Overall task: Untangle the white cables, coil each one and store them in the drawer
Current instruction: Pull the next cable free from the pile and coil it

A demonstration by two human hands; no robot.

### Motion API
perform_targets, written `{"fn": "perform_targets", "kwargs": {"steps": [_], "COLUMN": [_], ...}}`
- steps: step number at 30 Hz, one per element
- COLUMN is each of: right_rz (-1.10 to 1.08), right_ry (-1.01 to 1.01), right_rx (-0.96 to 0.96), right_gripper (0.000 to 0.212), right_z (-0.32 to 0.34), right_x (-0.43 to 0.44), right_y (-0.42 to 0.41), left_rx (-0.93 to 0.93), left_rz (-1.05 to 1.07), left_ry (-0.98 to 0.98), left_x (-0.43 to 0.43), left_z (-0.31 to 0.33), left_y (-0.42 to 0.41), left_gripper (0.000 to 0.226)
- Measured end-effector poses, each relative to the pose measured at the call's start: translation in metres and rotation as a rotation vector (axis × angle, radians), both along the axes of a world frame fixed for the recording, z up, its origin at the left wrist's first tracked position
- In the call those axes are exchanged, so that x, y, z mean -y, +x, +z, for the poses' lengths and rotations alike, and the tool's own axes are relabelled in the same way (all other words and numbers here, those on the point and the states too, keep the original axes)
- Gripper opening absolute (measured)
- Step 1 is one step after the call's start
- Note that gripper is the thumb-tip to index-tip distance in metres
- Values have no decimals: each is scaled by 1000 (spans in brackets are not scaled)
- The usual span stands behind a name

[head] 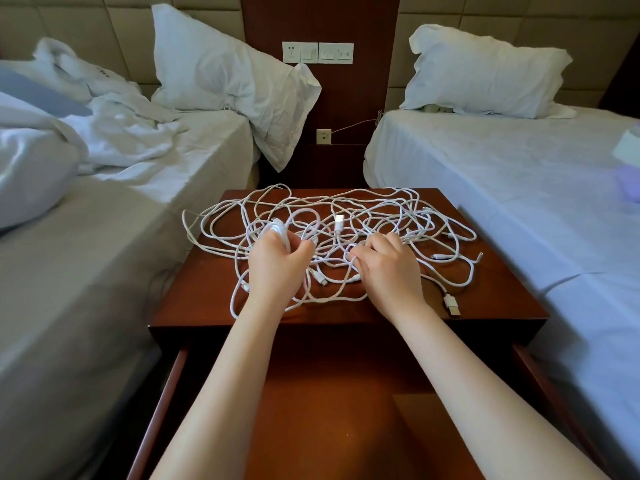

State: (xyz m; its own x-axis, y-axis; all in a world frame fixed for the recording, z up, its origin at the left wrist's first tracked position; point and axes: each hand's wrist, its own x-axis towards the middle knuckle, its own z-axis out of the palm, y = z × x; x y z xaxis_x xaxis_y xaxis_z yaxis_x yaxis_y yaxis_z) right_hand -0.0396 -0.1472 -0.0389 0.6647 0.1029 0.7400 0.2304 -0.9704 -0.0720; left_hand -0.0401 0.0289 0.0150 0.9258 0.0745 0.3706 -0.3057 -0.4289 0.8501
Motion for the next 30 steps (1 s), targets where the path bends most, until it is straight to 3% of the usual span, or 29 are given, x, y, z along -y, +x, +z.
{"fn": "perform_targets", "kwargs": {"steps": [3, 6, 9, 15, 19, 22, 27, 30], "right_rz": [-20, -15, -10, -26, 0, 0, 50, 125], "right_ry": [-41, -33, -8, 21, 105, 176, 266, 439], "right_rx": [20, 14, 58, 57, -61, -128, -121, -166], "right_gripper": [22, 29, 34, 35, 20, 16, 21, 28], "right_z": [-1, -1, 2, 1, -1, 1, 3, 5], "right_x": [-1, -1, -1, 0, 2, 3, 1, 4], "right_y": [1, 0, -2, -2, 3, 2, 1, -1], "left_rx": [-129, -260, -257, -270, -278, -278, -146, -117], "left_rz": [-138, -267, -341, -313, -287, -314, -334, -343], "left_ry": [25, 52, 129, 168, 77, -190, -387, -466], "left_x": [7, 11, 17, 26, 14, -2, -7, 0], "left_z": [1, 1, -1, -9, -6, 4, 17, 18], "left_y": [-2, -5, -7, -9, -2, 3, -4, -7], "left_gripper": [21, 37, 50, 44, 35, 25, 26, 25]}}
